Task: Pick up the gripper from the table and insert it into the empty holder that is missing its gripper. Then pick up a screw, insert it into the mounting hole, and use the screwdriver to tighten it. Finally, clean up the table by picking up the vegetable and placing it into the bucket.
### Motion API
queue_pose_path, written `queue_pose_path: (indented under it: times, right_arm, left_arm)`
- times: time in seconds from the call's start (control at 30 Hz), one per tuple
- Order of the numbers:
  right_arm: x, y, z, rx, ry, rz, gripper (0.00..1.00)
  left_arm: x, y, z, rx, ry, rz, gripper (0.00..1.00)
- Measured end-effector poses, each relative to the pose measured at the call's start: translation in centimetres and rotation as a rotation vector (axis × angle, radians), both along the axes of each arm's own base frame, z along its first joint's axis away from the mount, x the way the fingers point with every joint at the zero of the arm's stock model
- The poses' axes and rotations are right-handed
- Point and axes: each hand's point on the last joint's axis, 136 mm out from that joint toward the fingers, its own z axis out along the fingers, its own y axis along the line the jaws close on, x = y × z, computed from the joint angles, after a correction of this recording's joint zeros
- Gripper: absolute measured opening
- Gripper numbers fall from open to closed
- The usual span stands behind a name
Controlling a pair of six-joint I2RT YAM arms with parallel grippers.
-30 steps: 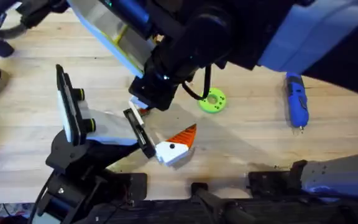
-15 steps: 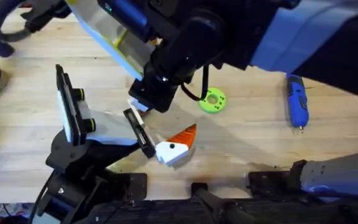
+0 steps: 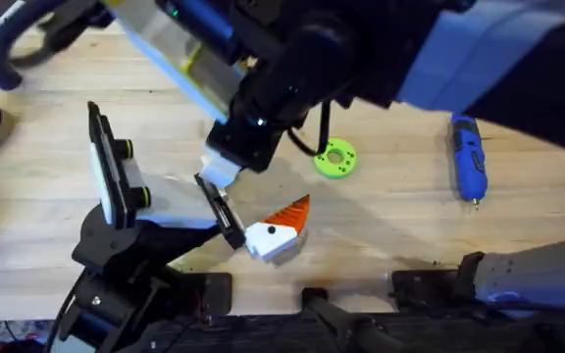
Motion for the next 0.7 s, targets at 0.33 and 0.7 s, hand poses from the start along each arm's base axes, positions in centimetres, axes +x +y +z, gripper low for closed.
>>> queue_pose_path:
  times: [0.33, 0.7]
  right_arm:
    - [1.2, -2.3, 0.8, -0.023, 0.026, -0.091, 0.994]
    - [0.4, -5.7, 5.1, 0.03, 0.0, -0.133, 0.994]
  left_arm:
    - [0.0, 0.0, 0.0, 0.002, -0.004, 0.0, 0.994]
    - [0.0, 0.0, 0.0, 0.002, -0.005, 0.0, 0.994]
